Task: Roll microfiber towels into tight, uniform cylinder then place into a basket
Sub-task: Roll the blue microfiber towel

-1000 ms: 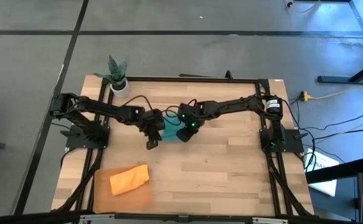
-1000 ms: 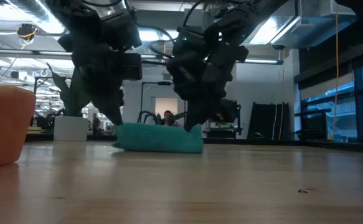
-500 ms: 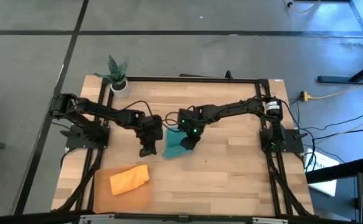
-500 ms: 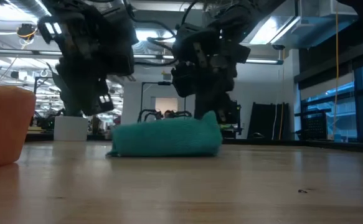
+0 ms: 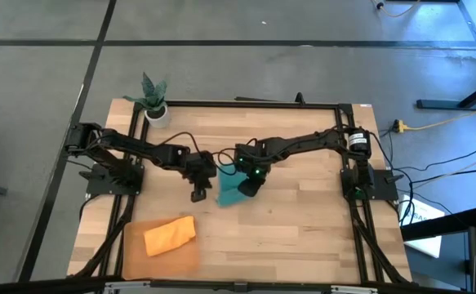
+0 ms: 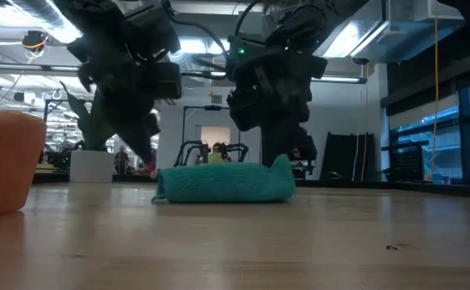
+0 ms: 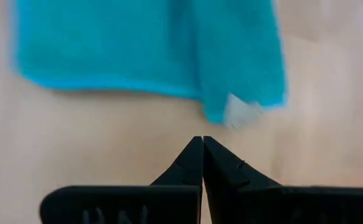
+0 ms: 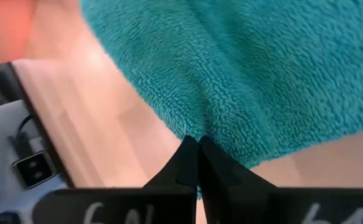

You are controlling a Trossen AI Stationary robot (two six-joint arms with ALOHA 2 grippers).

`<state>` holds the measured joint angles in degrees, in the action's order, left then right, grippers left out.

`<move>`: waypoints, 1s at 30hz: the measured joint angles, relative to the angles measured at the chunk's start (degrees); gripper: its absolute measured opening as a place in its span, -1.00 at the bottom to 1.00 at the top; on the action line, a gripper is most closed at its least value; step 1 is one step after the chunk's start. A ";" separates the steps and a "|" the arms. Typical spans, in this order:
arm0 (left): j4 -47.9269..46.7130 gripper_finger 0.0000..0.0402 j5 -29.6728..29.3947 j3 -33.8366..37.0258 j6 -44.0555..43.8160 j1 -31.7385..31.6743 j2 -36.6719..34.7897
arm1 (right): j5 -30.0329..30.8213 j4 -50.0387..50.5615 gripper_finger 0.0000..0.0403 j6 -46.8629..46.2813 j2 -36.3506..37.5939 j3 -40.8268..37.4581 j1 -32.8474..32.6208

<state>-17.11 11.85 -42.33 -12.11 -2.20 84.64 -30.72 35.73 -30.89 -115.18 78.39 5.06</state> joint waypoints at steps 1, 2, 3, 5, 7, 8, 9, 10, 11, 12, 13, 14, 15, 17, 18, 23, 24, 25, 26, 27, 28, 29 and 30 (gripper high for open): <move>0.96 -1.00 -1.93 0.00 0.78 0.00 0.00 | -0.94 0.00 -0.98 0.08 0.00 0.02 0.02; 2.07 -1.00 -3.45 0.00 1.68 0.00 0.00 | -1.49 0.00 -0.98 0.10 0.00 0.02 0.02; 3.22 -1.00 -4.55 0.00 2.21 0.02 0.00 | -2.03 0.00 -0.98 0.14 0.00 0.02 0.02; 5.44 -1.00 -5.93 0.00 3.41 0.26 0.00 | -2.46 -0.03 -0.98 0.98 0.02 0.04 0.02; 7.93 -1.00 -6.85 0.00 5.26 0.78 0.00 | -2.54 -0.03 -0.98 1.38 0.02 0.04 0.02; 9.23 -1.00 -6.87 0.00 6.46 1.06 0.09 | -2.54 -0.04 -0.98 1.38 0.03 0.04 0.02; 10.80 -1.00 -6.90 -0.05 7.46 1.32 0.60 | -2.54 -0.04 -0.98 1.37 0.04 0.04 0.00; 12.18 -1.00 -6.96 -0.09 7.98 1.54 1.24 | -2.54 0.00 -0.98 1.37 0.04 0.04 0.00; 12.62 -1.00 -6.98 -0.09 8.04 1.71 1.80 | -2.54 0.00 -0.98 1.37 0.04 0.04 0.00; 13.31 -1.00 -6.94 -0.09 7.91 1.91 2.63 | -2.52 0.02 -0.98 1.37 0.04 0.04 0.02; 13.92 -1.00 -6.79 -0.13 7.56 2.03 3.51 | -2.53 0.04 -0.98 1.39 0.04 0.04 0.02; 13.50 -1.00 -6.57 -0.12 6.83 2.26 3.99 | -2.67 0.06 -0.98 1.39 0.04 0.04 0.02; 13.37 -1.00 -5.96 -0.11 6.47 2.60 4.11 | -3.05 0.11 -0.98 1.42 0.04 0.04 0.02; 13.86 -1.00 -4.32 -0.11 6.43 3.58 4.02 | -3.70 0.08 -0.98 1.59 0.04 0.04 0.13; 13.66 -1.00 -3.90 -0.11 6.54 4.17 3.73 | -3.94 0.02 -0.98 1.59 0.05 0.04 0.22; 12.85 -1.00 -5.79 -0.15 10.02 6.56 3.04 | -9.42 -0.13 -0.98 1.63 0.07 0.04 1.28; 12.85 -1.00 -5.89 -0.15 10.31 6.73 3.16 | -10.35 -0.11 -0.98 1.63 0.07 0.04 1.57; 13.04 -1.00 -5.92 -0.14 10.63 6.81 3.43 | -10.90 -0.15 -0.98 1.55 0.07 0.04 1.81; 13.00 -1.00 -6.04 -0.13 10.94 6.88 3.68 | -11.27 -0.19 -0.98 1.32 0.07 0.04 2.03; 12.86 -1.00 -6.20 -0.13 11.19 6.98 3.88 | -11.71 -0.15 -0.98 1.16 0.07 0.04 2.35; 13.26 -1.00 -6.22 -0.13 11.23 7.11 4.08 | -12.68 -0.09 -0.98 1.16 0.07 0.04 2.71; 14.00 -1.00 -6.22 -0.13 11.30 7.26 4.31 | -14.03 0.02 -0.98 1.17 0.07 0.04 3.20; 14.15 -1.00 -6.24 -0.13 11.40 7.40 4.52 | -15.05 0.01 -0.98 1.15 0.07 0.04 3.68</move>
<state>-2.96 5.61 -42.46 -0.72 5.20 89.16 -45.77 35.74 -29.74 -115.11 78.43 8.74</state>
